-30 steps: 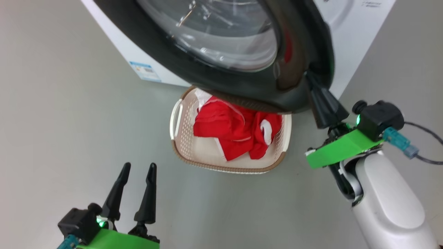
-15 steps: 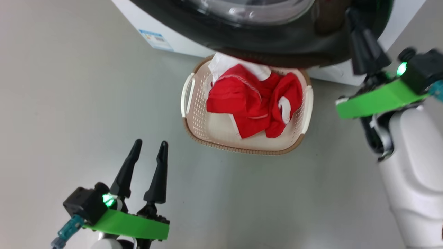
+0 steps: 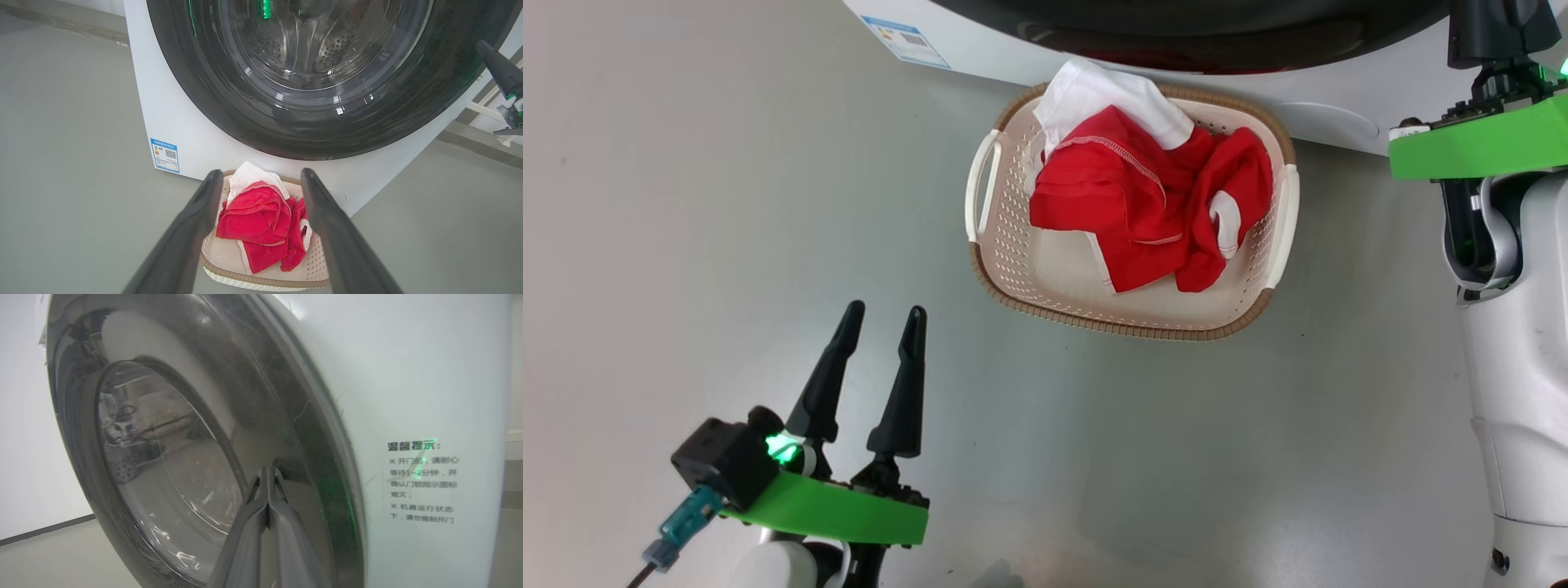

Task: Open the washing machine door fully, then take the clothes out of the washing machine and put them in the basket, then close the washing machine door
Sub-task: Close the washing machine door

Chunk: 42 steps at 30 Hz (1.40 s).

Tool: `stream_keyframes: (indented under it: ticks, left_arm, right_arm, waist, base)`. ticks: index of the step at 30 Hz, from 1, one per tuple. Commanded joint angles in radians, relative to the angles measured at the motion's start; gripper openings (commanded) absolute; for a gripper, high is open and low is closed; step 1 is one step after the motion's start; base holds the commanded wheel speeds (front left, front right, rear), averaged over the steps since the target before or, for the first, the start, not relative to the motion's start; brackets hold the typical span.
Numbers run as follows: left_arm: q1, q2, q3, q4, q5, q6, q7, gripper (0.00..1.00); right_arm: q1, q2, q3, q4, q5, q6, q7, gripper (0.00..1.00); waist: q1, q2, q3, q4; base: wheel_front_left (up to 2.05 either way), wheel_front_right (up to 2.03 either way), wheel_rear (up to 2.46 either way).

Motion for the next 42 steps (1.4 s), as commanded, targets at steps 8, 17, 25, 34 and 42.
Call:
stream_keyframes:
  ticks: [8, 17, 25, 34, 42]
  left_arm:
    - [-0.003, 0.018, 0.041, -0.015, -0.002, -0.005, -0.012, 1.00]
    - [0.035, 0.021, 0.057, 0.016, 0.059, -0.005, -0.012, 1.00]
    - [0.088, 0.064, 0.075, 0.020, 0.081, -0.005, -0.012, 1.00]
    - [0.137, 0.093, 0.103, 0.020, 0.094, -0.005, -0.012, 1.00]
    - [0.188, 0.121, 0.111, 0.013, 0.098, -0.005, -0.012, 1.00]
  right_arm:
    - [0.011, 0.023, 0.035, -0.023, 0.005, -0.003, -0.002, 0.06]
    - [0.190, 0.027, 0.102, -0.025, 0.034, -0.003, -0.002, 1.00]
    - [0.380, 0.038, 0.149, -0.027, 0.056, -0.003, -0.002, 1.00]
    - [0.519, 0.042, 0.181, -0.032, 0.065, -0.003, -0.002, 1.00]
    - [0.634, 0.042, 0.175, -0.063, 0.075, -0.003, -0.002, 1.00]
  waist:
    - [0.0000, -0.0001, -0.024, -0.012]
    - [0.0000, -0.0001, -0.135, -0.052]
    - [0.0000, -0.0001, -0.242, -0.117]
    - [0.0000, -0.0001, -0.331, -0.187]
    - [0.0000, -0.0001, -0.402, -0.256]
  base:
    - [0.00, 0.00, 0.00]
    - [0.00, 0.00, 0.00]
    - [0.00, 0.00, 0.00]
    - [0.00, 0.00, 0.00]
    - [0.00, 0.00, 0.00]
